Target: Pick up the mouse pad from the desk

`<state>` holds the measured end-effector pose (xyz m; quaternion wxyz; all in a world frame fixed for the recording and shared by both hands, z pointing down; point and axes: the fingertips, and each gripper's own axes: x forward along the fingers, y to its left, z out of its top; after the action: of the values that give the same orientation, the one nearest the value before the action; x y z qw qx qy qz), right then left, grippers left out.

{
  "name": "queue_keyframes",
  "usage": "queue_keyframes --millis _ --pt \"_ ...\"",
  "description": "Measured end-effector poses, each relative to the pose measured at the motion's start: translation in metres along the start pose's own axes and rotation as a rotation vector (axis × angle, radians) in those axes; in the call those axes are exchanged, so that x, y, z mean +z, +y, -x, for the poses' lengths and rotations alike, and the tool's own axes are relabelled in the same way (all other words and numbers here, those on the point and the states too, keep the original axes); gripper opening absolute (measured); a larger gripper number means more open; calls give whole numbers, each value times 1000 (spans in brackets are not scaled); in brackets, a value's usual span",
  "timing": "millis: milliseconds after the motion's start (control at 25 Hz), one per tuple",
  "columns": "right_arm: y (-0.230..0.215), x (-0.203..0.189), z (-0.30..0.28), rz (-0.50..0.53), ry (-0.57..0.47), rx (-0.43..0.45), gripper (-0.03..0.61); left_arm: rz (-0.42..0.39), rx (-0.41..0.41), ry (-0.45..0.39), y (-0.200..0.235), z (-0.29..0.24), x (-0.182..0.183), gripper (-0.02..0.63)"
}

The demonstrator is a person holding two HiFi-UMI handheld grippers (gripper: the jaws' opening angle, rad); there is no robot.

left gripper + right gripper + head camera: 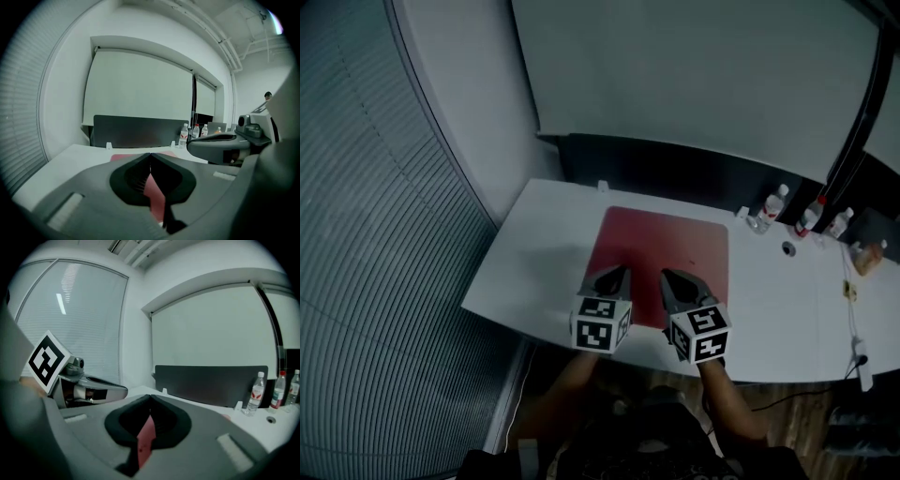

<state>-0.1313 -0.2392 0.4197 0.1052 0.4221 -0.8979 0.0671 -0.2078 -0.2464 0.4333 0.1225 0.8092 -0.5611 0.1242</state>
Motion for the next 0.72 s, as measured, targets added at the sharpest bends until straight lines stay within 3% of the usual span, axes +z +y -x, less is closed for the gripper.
queue_keyframes --millis 320,720 --pt "-38 -19 -3 -40 2 -74 2 -44 -64 35 -7 -33 -15 6" --pt "-89 -43 -23 -60 32 -128 2 -41 -99 64 8 -85 -29 8"
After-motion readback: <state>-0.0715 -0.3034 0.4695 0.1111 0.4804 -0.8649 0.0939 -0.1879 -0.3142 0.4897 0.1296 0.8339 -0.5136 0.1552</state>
